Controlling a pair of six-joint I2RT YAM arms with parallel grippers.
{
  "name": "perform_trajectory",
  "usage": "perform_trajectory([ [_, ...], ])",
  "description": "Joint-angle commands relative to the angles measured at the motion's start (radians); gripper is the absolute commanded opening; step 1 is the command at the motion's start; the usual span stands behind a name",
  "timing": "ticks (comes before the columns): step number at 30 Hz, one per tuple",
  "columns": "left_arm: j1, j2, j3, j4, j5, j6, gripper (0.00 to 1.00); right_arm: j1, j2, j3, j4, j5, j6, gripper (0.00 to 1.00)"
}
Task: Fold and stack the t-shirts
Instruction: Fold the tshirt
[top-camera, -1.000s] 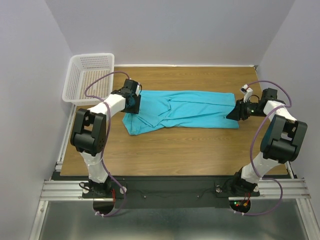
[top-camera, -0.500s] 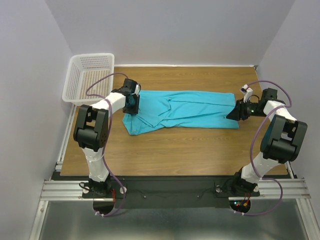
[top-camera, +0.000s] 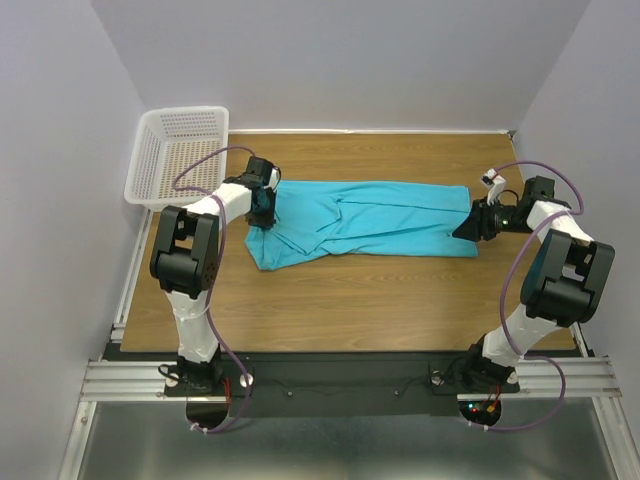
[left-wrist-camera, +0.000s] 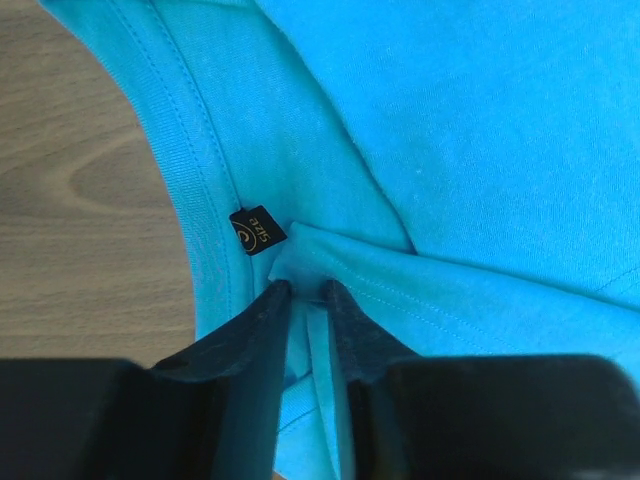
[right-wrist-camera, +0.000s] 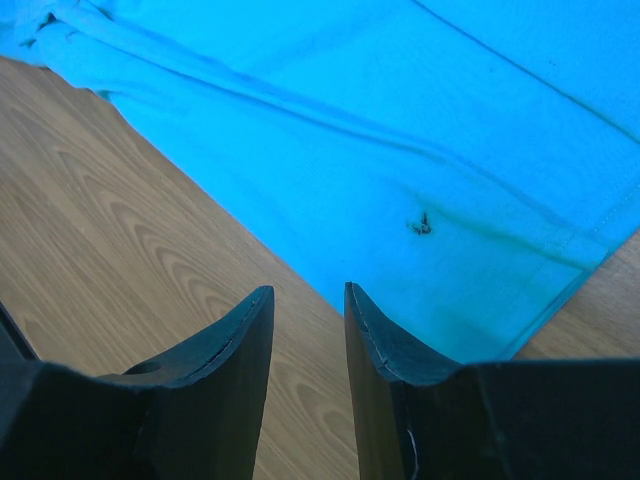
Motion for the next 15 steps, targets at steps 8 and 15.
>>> perform_trajectory([
  [8,0.008,-0.044,0.067,-0.031,0.003,0.003,0.0,0.004,-0.027,0.003,-0.003,-0.017,-0.017,0.4],
  [15,0.008,-0.104,0.084,-0.043,0.058,-0.002,0.0,0.004,-0.029,0.003,-0.005,-0.014,-0.022,0.4],
])
